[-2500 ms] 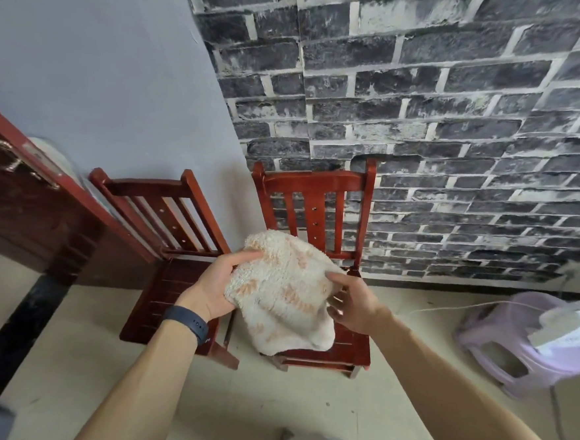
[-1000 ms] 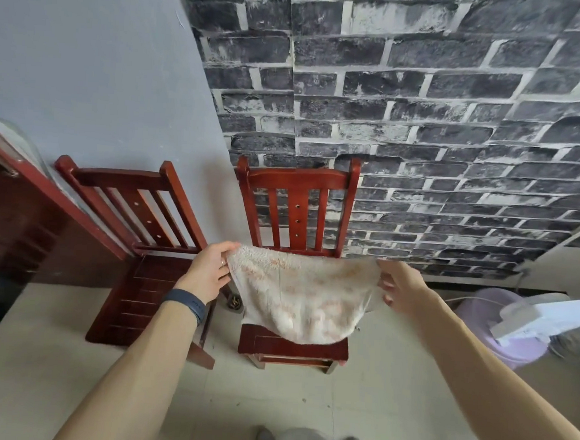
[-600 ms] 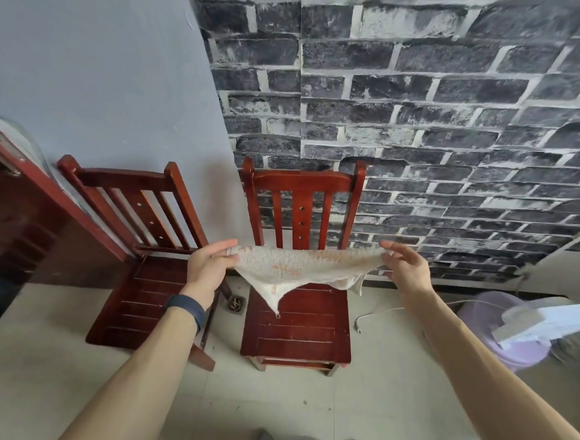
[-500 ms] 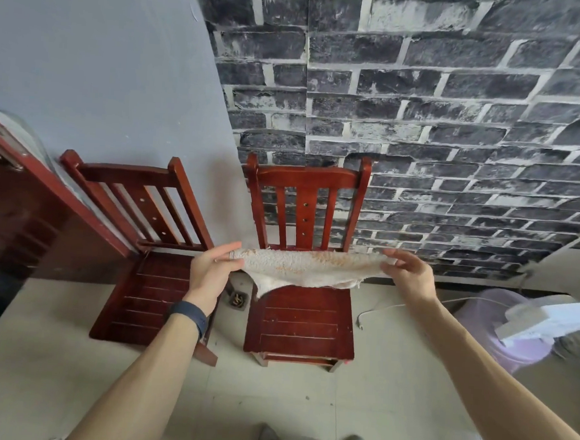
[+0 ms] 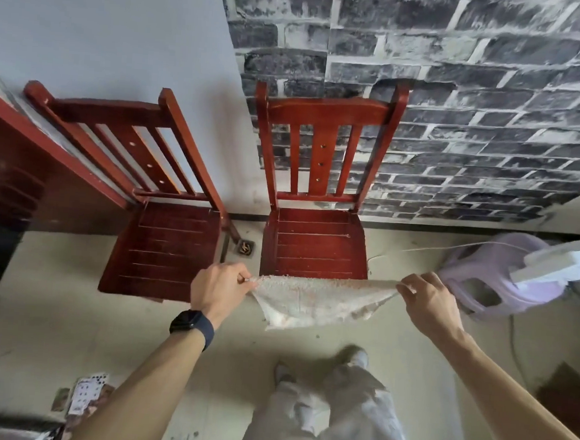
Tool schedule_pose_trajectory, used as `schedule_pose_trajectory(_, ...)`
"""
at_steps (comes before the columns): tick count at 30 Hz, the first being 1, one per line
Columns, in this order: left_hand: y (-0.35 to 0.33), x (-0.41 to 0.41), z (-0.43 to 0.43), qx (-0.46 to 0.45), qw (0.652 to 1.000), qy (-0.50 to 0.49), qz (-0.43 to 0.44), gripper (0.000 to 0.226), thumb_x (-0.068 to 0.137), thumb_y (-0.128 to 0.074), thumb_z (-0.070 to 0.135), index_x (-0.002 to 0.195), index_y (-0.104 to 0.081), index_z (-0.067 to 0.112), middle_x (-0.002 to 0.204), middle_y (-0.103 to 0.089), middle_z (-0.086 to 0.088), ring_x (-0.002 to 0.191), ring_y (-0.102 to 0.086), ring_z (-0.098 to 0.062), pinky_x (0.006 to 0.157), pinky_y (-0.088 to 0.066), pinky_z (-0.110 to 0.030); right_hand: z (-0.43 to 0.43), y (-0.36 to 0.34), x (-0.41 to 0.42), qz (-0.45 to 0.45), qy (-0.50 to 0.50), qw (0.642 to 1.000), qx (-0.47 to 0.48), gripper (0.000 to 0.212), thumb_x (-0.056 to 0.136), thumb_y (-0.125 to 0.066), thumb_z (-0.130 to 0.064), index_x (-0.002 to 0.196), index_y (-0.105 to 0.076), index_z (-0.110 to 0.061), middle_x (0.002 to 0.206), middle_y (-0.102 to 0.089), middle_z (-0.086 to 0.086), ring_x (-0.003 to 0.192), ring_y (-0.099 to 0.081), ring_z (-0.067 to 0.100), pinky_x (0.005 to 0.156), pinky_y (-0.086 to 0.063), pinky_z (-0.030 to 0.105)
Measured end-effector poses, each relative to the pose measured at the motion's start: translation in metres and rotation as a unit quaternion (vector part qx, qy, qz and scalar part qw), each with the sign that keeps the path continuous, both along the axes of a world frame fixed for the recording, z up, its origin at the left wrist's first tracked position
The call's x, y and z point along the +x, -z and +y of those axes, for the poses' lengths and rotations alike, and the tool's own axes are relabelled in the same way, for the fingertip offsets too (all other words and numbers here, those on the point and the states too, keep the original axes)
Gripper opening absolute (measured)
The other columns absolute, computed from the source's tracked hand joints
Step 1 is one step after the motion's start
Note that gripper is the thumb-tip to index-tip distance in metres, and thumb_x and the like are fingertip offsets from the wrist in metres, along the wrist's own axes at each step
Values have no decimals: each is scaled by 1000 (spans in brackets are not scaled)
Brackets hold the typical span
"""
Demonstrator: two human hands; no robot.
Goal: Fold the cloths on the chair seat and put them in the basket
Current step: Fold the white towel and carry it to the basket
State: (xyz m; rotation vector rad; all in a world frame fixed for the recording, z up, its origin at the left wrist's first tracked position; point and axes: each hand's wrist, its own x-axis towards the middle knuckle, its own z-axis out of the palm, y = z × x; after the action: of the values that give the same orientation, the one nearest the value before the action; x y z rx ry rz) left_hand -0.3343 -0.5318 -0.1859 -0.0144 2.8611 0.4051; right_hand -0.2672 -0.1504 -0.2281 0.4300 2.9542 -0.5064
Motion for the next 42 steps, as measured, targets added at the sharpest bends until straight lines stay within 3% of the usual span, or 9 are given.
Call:
schedule_pose_trajectory(10,128,-115,41,82,978,-168,-95,17,92,-62,43,99,-64,28,87,-68,3,82,-63,-26,58,-43,-25,-3,111,-138,-110,108,985,-73,25,99,-51,-38,111,-66,-23,82,-75,10,80,-70,33,65,-53,34)
schedule_pose_trajectory(15,226,-178,59,273,899,-322,-118,17,95,-63,25,108,-61,15,88,-76,-1,59,-69,-12,49,-50,-21,-6,190,-208,-121,213,936,-253,9,101,-53,-28,105,-58,-21,90,-76,1,73,-75,18,75,-63,45)
schedule_pose_trajectory(19,285,-213,71,349,852,-372,-120,19,96,-62,24,114,-54,21,104,-75,-2,68,-73,-15,59,-52,-24,-8,242,-243,-76,289,891,-342,5,102,-55,-26,104,-56,-21,107,-75,4,68,-73,12,79,-63,46)
schedule_pose_trajectory(21,299,-226,79,398,830,-370,-124,21,96,-63,21,113,-50,26,114,-71,-2,71,-73,-14,65,-55,-24,-7,262,-258,-67,295,880,-366,17,102,-55,-24,119,-54,-22,117,-70,2,64,-73,7,76,-64,41)
schedule_pose_trajectory(23,313,-231,82,425,818,-346,-175,56,93,-68,21,139,-37,28,119,-64,-1,83,-74,-19,81,-57,-32,-6,278,-264,-95,267,875,-393,49,101,-56,-18,144,-40,-33,126,-57,0,71,-76,13,72,-64,37)
schedule_pose_trajectory(25,330,-216,81,354,864,-288,-215,73,89,-73,26,148,-30,30,113,-64,1,96,-70,-20,84,-53,-32,-7,296,-252,-149,238,887,-368,69,97,-61,-15,153,-27,-37,120,-56,3,79,-76,23,69,-61,41)
schedule_pose_trajectory(28,358,-174,69,148,937,-236,-211,34,89,-69,32,118,-55,22,101,-63,0,87,-58,-20,76,-44,-29,-8,332,-198,-215,234,920,-229,43,89,-67,-36,123,-49,-18,99,-68,16,77,-69,30,64,-57,44)
schedule_pose_trajectory(34,402,-100,48,27,944,-223,-243,38,82,-55,57,84,-60,20,86,-66,-3,73,-62,-26,53,-38,-27,-19,364,-113,-261,259,917,-156,51,90,-60,-60,108,-50,-13,102,-52,8,94,-50,28,82,-41,35)
schedule_pose_trajectory(42,384,-93,63,2,957,-231,-173,31,92,-55,51,91,-71,24,81,-70,-1,78,-61,-29,60,-42,-29,-13,361,-109,-276,330,872,-232,41,70,-77,-54,94,-68,-22,70,-74,2,69,-74,24,72,-62,42)
